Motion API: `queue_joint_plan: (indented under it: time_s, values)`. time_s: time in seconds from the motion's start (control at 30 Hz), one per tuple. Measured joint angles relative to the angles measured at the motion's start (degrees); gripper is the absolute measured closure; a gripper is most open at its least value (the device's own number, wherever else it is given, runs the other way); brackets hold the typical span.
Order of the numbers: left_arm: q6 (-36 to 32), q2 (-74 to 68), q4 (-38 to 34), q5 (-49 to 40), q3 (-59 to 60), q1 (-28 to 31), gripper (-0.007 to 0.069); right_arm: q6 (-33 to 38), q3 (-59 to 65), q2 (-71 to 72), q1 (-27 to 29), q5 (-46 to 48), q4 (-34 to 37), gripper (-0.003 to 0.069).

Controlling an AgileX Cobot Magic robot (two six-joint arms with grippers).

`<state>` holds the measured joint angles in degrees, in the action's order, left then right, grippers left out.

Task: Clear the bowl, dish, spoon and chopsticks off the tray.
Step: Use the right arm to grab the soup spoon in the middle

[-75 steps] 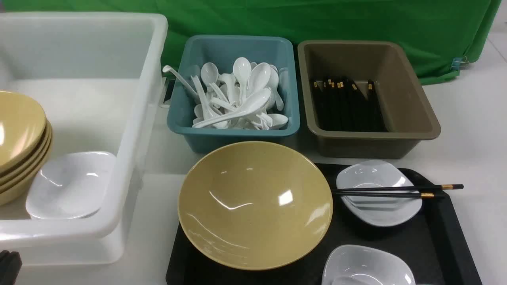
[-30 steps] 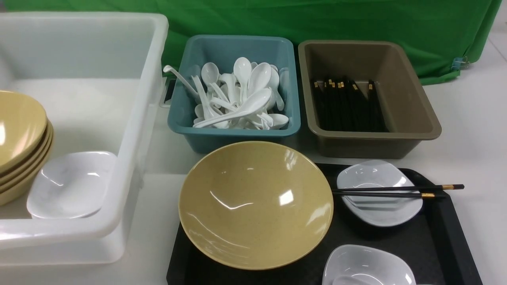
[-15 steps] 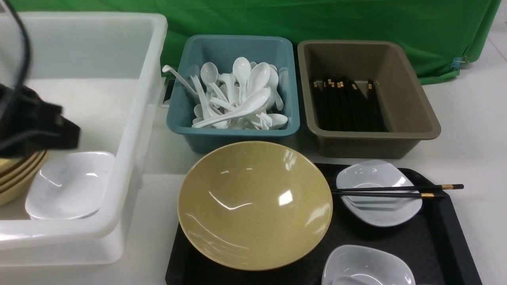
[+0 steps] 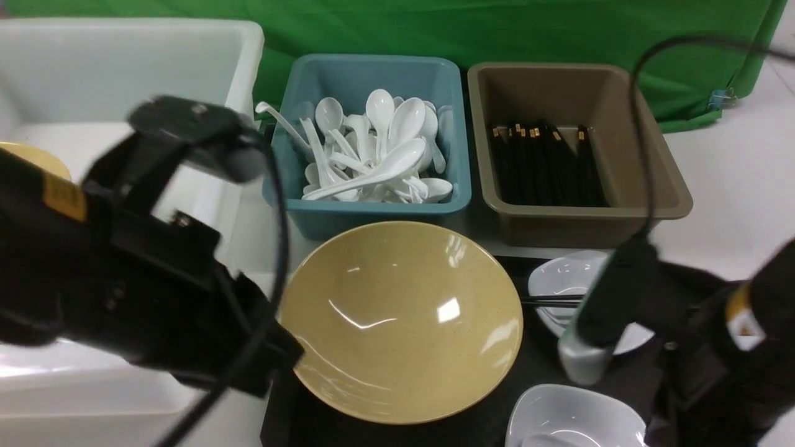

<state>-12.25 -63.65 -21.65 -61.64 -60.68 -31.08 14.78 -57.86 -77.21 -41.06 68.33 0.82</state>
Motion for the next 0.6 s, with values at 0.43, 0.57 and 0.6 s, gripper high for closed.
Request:
queue_joint_plan:
  time_s: [0.43,0.57,0.6]
  values:
    - [-3.01,-4.10,-0.71,5.45,0.51,-9.43,0.0626,9.92,-0.03,-14.38,0.24,-6.72,-0.82,0.0302]
    - [-3.01,-4.10,-0.76,7.45,0.51,-9.43,0.0626,10.27,0.85,-18.53,0.24,-9.13,-2.06,0.0286]
    - [-3.06,-4.10,-0.82,7.92,0.51,-9.43,0.0626,10.27,1.21,-19.43,0.24,-9.70,-2.57,0.0286]
